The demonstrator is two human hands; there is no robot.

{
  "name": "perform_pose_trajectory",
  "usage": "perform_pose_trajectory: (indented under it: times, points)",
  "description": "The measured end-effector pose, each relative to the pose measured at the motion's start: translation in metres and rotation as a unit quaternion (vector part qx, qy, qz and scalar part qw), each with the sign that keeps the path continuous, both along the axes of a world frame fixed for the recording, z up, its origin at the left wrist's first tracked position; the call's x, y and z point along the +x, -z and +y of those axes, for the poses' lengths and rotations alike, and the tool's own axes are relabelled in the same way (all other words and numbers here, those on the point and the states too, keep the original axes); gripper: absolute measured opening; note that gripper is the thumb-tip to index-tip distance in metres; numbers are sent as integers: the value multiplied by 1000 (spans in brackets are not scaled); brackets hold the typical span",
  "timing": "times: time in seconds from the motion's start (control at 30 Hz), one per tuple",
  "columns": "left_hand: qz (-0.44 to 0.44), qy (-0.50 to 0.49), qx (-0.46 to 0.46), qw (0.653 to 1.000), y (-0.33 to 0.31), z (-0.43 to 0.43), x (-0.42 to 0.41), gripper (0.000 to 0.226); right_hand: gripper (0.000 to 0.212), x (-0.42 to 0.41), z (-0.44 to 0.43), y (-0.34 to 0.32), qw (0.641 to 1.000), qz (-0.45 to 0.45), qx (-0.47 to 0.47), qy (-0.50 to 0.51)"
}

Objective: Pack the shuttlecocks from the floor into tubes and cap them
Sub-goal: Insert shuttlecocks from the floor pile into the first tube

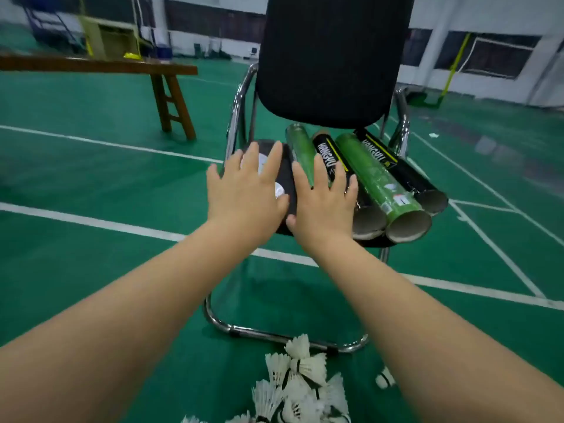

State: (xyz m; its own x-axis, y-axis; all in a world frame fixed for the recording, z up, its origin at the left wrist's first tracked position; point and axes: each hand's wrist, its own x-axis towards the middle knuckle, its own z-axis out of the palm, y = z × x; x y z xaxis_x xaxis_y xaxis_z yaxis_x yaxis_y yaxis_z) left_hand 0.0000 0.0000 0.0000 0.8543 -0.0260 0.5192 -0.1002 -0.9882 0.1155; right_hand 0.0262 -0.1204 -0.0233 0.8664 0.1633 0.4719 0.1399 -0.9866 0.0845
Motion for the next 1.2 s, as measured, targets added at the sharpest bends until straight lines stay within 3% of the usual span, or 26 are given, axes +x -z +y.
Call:
perform_pose_trajectory:
  times: [0.17, 0.37, 0.47, 0.6, 0.77, 0.87, 1.0, 1.2]
  points:
    - [-7, 5, 29, 1000, 23, 3, 2, 67, 72, 26, -10, 17, 998, 37, -56, 9]
    - [14, 2, 40, 999, 27, 10, 0, 69, 29, 31, -6, 12, 1000, -1, -20, 10]
    - [20, 1, 39, 999, 23, 12, -10, 70, 32, 21, -5, 0, 998, -61, 4, 10]
    - [20, 5, 46, 999, 16, 16, -36, 81, 28, -18, -7, -25, 979, -163, 117, -28]
    - [-96, 44, 56, 993, -6, 11, -77, 117, 33, -98, -14, -44, 941, -246, 213, -95]
    - [-150, 85, 60, 983, -37, 6, -105, 107, 43, -148, -12, -60, 929, -255, 233, -134]
    - [-172, 152, 37, 973, -66, -5, -146, 79, 38, -211, -8, -85, 916, -244, 262, -180]
    - [-215, 342, 32, 914, -83, -2, -204, 74, 35, -288, -13, -105, 850, -162, 434, -248]
